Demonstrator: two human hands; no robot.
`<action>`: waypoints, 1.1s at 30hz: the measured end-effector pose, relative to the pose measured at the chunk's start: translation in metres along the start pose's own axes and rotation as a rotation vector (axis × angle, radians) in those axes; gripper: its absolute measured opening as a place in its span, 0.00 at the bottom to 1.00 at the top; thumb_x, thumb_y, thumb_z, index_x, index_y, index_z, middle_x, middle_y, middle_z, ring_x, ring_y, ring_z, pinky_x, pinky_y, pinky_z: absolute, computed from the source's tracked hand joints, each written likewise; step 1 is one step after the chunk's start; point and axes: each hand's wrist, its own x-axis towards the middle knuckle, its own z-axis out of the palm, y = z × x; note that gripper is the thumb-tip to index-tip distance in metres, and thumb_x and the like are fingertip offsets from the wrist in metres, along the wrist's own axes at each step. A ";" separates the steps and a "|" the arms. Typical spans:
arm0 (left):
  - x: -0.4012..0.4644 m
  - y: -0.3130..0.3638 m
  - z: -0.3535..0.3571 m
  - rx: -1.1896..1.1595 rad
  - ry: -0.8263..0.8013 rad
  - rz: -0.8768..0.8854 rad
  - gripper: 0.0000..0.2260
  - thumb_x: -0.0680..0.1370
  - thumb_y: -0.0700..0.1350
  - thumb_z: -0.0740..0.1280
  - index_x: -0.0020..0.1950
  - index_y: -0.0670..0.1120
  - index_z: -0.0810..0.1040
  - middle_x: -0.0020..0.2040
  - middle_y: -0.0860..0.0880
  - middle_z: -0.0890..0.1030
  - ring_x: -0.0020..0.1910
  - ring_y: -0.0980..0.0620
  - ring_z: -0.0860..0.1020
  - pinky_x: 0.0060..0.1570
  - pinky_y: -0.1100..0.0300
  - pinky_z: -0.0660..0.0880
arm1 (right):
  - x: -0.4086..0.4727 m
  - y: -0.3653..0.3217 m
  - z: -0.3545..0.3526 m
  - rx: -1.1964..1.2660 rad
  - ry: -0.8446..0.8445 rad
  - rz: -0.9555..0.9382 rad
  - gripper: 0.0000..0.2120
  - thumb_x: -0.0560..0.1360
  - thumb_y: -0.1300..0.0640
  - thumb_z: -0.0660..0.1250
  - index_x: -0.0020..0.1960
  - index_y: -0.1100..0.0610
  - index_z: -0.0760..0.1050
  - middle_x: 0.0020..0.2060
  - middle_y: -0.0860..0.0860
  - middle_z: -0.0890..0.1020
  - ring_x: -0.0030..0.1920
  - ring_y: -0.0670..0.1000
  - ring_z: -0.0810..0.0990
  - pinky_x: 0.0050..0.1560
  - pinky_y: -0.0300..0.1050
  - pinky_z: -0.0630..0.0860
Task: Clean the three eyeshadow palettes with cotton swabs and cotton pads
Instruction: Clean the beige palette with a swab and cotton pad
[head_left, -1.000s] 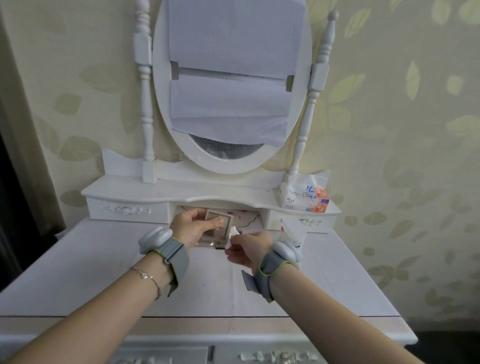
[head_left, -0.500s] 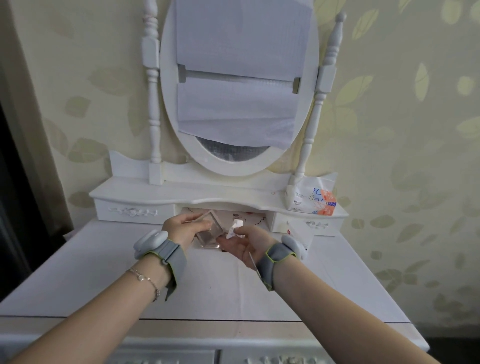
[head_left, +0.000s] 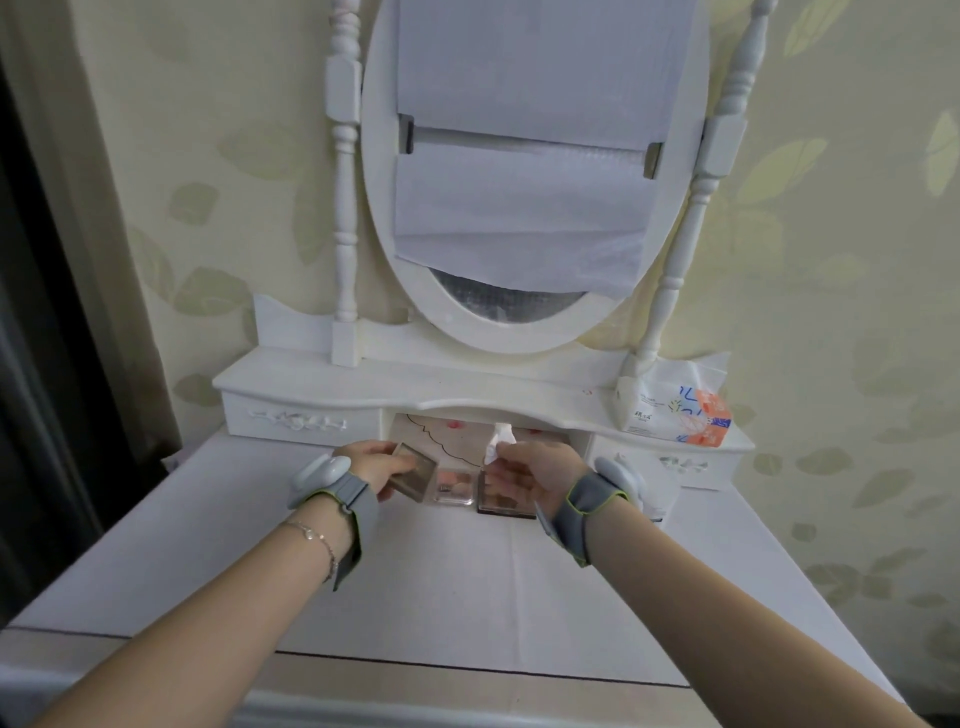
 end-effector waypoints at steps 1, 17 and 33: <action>0.005 -0.003 0.002 -0.014 0.006 -0.006 0.15 0.70 0.36 0.72 0.56 0.41 0.79 0.44 0.42 0.79 0.32 0.51 0.74 0.23 0.68 0.70 | 0.004 0.001 -0.002 -0.010 0.001 0.006 0.08 0.75 0.69 0.63 0.38 0.64 0.71 0.27 0.56 0.78 0.23 0.49 0.78 0.24 0.39 0.78; 0.019 -0.010 0.012 0.249 0.042 0.095 0.24 0.64 0.39 0.76 0.58 0.39 0.77 0.46 0.40 0.77 0.40 0.43 0.77 0.35 0.55 0.78 | 0.029 0.006 -0.012 -0.111 -0.019 0.071 0.05 0.75 0.66 0.65 0.41 0.65 0.73 0.33 0.57 0.77 0.22 0.47 0.79 0.25 0.38 0.78; 0.025 -0.002 0.002 0.760 -0.004 0.155 0.12 0.70 0.53 0.72 0.41 0.49 0.72 0.40 0.48 0.73 0.39 0.48 0.69 0.41 0.61 0.65 | 0.028 0.006 -0.020 -0.121 0.002 0.069 0.08 0.75 0.68 0.65 0.37 0.65 0.72 0.23 0.55 0.78 0.20 0.47 0.78 0.24 0.38 0.78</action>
